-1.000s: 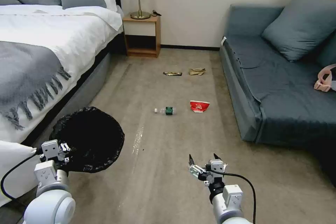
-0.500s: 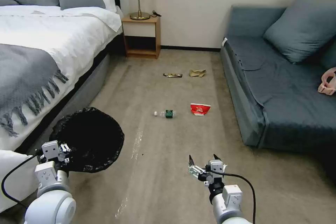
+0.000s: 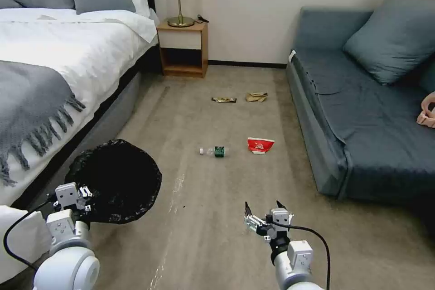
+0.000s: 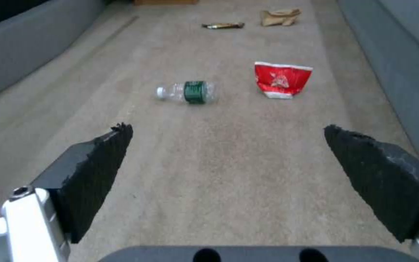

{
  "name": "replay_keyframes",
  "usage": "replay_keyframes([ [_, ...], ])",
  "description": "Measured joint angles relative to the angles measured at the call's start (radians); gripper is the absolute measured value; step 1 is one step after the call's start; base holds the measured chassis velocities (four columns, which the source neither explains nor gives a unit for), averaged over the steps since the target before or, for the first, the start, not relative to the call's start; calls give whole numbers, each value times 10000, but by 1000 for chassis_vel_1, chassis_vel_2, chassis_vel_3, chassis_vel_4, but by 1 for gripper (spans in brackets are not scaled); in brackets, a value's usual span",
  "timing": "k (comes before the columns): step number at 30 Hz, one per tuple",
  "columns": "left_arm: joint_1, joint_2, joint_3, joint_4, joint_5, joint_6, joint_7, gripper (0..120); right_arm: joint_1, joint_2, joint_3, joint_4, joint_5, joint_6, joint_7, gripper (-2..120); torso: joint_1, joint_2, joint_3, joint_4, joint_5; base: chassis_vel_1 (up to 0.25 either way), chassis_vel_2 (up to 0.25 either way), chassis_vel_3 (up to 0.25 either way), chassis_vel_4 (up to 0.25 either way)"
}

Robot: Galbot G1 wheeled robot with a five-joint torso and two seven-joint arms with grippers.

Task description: Pick up the trash bin, then pick up the garbage on the floor and place it into the trash bin.

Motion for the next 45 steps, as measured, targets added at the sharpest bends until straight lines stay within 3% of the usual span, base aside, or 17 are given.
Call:
replay_keyframes([
  [25, -19, -229, 285, 228, 240, -143, 38, 4, 21, 104, -19, -418, -131, 254, -43, 100, 0, 0, 1, -1, 1, -79, 80, 77, -82],
  [45, -29, -143, 277, 471, 247, -257, 60, 4, 59, 182, -154, -582, -208, 284, -98, 100, 0, 0, 1, 0, 0, -97, 97, 93, -100],
])
